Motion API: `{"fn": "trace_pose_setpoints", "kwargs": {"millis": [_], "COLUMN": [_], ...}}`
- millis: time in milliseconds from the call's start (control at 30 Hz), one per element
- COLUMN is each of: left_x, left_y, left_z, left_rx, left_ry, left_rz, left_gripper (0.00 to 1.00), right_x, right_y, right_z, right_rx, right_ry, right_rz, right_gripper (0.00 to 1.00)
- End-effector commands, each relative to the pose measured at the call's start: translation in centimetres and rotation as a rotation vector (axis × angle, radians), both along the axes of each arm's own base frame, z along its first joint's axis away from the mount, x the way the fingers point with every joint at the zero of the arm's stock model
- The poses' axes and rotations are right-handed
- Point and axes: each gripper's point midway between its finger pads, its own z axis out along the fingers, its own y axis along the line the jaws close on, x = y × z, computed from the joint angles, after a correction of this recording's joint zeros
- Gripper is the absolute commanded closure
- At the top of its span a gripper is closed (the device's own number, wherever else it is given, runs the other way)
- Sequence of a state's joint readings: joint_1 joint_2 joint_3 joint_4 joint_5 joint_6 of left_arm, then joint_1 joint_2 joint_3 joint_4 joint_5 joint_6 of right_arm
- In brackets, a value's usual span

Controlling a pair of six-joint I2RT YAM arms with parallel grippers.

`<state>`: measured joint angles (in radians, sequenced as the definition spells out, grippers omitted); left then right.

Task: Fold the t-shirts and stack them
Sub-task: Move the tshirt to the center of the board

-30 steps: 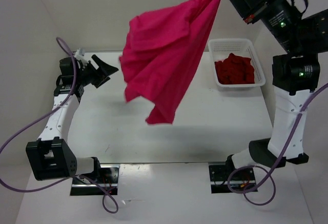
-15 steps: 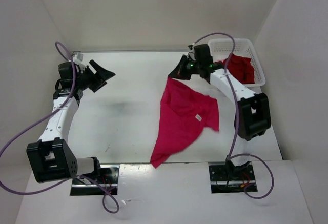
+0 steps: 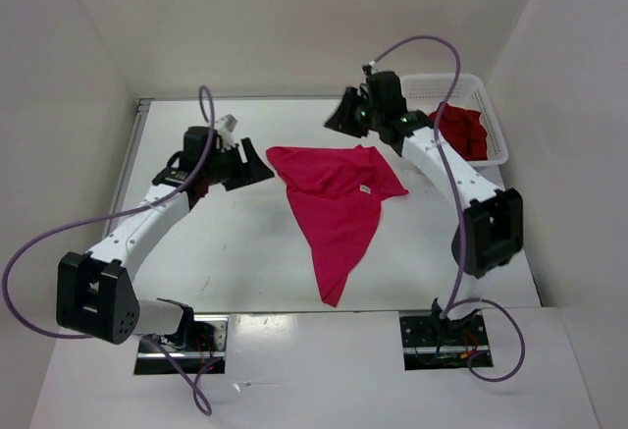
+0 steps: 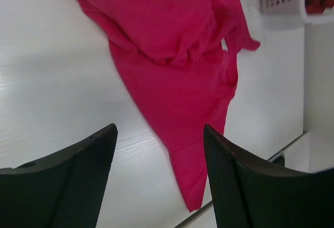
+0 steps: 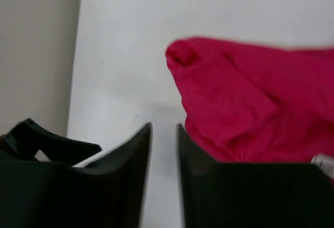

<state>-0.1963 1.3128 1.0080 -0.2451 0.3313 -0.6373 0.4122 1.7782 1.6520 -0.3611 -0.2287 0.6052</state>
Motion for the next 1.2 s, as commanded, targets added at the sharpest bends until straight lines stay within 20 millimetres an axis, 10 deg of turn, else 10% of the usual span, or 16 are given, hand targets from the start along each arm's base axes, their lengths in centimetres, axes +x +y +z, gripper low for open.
{"fn": "trace_pose_setpoints", "kwargs": {"millis": [0,167,500,900,1067,1167], "left_x": [1.0,3.8,8.6,11.9,12.6,12.7], "left_y": [-2.2,-2.9,-6.4,-7.7,-7.7,-7.7], "left_z": [-0.9,-3.9,-8.6,-11.6,-10.8,-7.8], "left_rx": [0.066,0.080,0.045,0.063,0.064,0.047], "left_ry": [-0.027,0.034,0.108,0.130,0.107,0.050], "left_rz": [-0.026,-0.014,-0.075,-0.070,-0.061,-0.061], "left_gripper": [0.26,0.20,0.12,0.28,0.60,0.72], "right_x": [-3.2,-9.9,-19.6,-19.0,-16.6,-15.0], "right_y": [-4.6,-7.1,-9.7,-10.7,-9.8,-9.0], "right_z": [-4.1,-11.6,-19.6,-24.1,-23.7,-22.4], "right_rx": [-0.090,-0.076,-0.080,-0.126,-0.117,-0.100], "right_ry": [0.072,0.292,0.555,0.614,0.580,0.536], "right_rz": [-0.105,-0.114,-0.234,-0.354,-0.350,-0.326], "right_gripper": [0.77,0.92,0.54,0.43,0.64,0.97]}}
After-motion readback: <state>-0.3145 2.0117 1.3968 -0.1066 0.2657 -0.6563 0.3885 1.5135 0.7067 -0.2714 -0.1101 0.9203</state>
